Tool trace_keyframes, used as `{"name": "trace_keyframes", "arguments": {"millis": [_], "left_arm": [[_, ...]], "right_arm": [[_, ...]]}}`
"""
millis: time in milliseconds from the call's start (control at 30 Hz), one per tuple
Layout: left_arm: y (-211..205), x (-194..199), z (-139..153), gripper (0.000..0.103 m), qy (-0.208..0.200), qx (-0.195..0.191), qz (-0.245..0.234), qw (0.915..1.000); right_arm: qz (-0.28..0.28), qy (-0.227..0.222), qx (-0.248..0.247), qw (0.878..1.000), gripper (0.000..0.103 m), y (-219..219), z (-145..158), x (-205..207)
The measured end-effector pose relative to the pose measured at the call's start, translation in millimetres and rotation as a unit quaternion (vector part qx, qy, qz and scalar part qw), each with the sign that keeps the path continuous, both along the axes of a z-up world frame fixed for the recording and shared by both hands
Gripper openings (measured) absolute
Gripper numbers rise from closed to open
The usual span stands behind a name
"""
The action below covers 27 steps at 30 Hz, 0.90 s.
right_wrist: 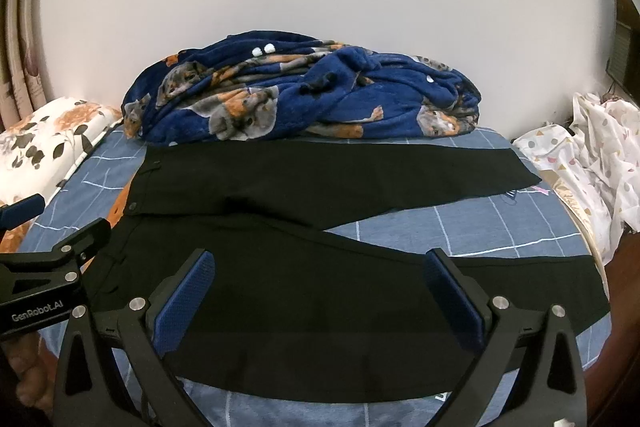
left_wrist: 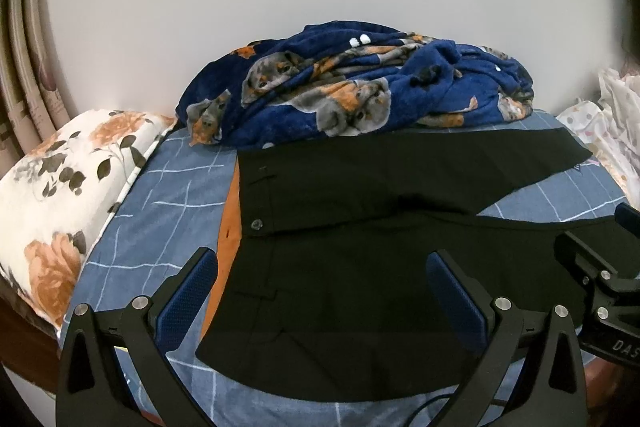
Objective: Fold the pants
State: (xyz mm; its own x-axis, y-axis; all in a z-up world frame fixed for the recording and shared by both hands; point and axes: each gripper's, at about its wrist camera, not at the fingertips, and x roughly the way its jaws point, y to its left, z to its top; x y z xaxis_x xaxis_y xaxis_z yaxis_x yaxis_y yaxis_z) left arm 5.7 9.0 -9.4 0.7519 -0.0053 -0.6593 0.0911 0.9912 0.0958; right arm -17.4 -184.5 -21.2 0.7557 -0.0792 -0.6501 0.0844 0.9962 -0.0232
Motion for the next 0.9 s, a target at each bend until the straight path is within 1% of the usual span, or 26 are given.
{"name": "trace_keyframes", "arguments": {"millis": [133,433,700,900], "left_arm": [[-0.1,-1.4,-1.9,0.103,-0.001,-0.001,-0.002,1.0],[1.9,3.0,-3.9,0.103,0.005,-0.012,-0.003,0.9999],[5.4,12.9,-1.9,0.103,0.013,-0.019,-0.009,0.9997],[5.4,19.7,-1.2,0.103,0.016,-0.019,-0.009,0.9996]], "right_arm": [[0.005,-0.002,0.004,1.0,0.103,-1.4,0.8,-0.8],[0.023,-0.028,-0.007,0.999,0.103,10.6,5.2,-9.0],[0.017,-0.027,0.011,0.999,0.103,3.4,12.1,-9.8],[0.017,-0.028,0.002,0.999,0.103,5.1,15.3,-7.6]]}}
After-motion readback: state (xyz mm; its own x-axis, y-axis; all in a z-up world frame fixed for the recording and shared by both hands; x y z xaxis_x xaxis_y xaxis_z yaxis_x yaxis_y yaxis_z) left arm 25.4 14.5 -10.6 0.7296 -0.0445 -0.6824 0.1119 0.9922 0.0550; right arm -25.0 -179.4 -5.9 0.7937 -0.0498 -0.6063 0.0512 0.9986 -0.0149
